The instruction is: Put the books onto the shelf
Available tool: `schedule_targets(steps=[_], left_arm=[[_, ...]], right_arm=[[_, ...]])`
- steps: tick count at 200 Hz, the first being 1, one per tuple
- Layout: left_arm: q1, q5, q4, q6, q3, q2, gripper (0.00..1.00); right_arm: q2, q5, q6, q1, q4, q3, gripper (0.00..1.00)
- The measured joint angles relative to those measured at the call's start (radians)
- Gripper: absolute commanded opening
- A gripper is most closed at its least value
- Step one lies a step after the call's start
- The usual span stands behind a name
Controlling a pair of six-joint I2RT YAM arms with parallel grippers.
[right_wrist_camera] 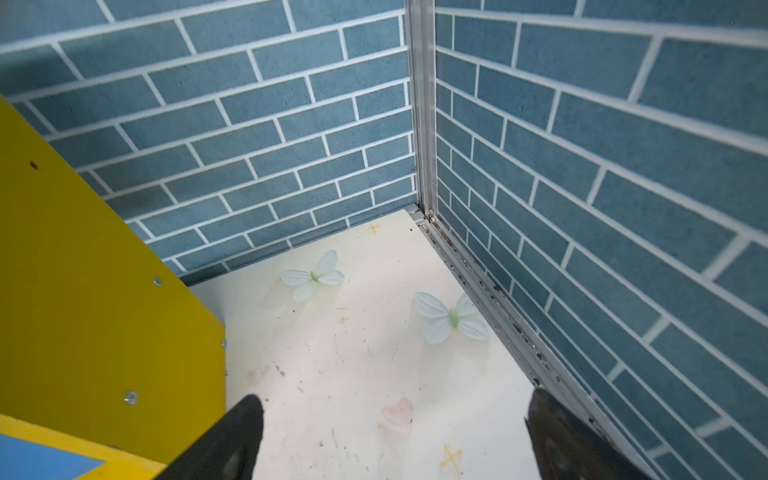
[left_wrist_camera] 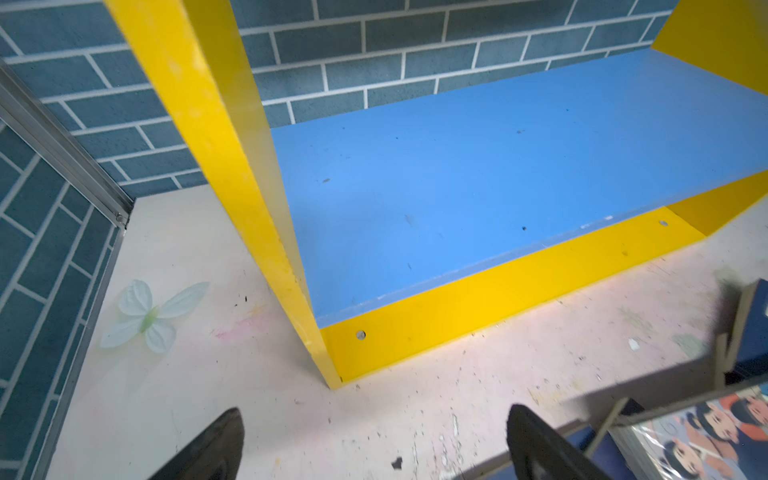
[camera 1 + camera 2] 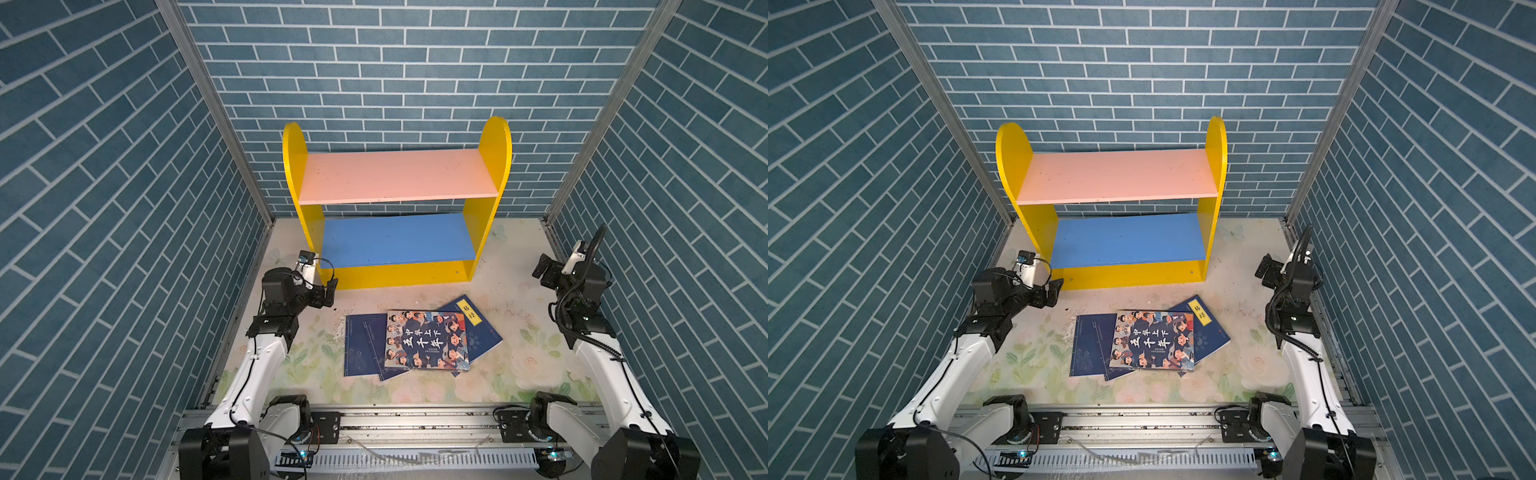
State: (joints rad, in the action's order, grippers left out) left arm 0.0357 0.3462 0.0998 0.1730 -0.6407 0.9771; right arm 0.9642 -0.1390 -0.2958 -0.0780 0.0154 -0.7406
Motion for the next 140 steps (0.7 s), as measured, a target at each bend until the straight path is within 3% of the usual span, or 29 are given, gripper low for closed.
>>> schedule_targets(steps=[25,39,66,92,113,140], left_arm=[[0.0,0.023,0.164,0.018,-0.035,-0.047,1.0],[0.0,0.041,0.258,0.023,-0.075,-0.056,1.0],[0.0,0.077,0.417,0.023,-0.176,-0.051,1.0],[0.0,0.109,0.55,0.018,-0.276,-0.013,1.0],[0.0,0.138,0.631,0.006,-0.329,0.023,1.0],[0.0,0.185,0.707,-0.016,-0.361,0.049,1.0]], right_arm=[[-0.003,0.026,-0.185,0.003,0.242,-0.094,0.99],[-0.032,0.135,-0.253,0.001,0.325,-0.101,0.99],[-0.151,0.351,-0.345,0.002,0.339,-0.021,0.99],[-0.177,0.453,-0.434,0.024,0.389,-0.012,0.99],[-0.181,0.469,-0.494,0.117,0.453,-0.012,0.99],[-0.211,0.429,-0.6,0.332,0.535,-0.01,0.95]])
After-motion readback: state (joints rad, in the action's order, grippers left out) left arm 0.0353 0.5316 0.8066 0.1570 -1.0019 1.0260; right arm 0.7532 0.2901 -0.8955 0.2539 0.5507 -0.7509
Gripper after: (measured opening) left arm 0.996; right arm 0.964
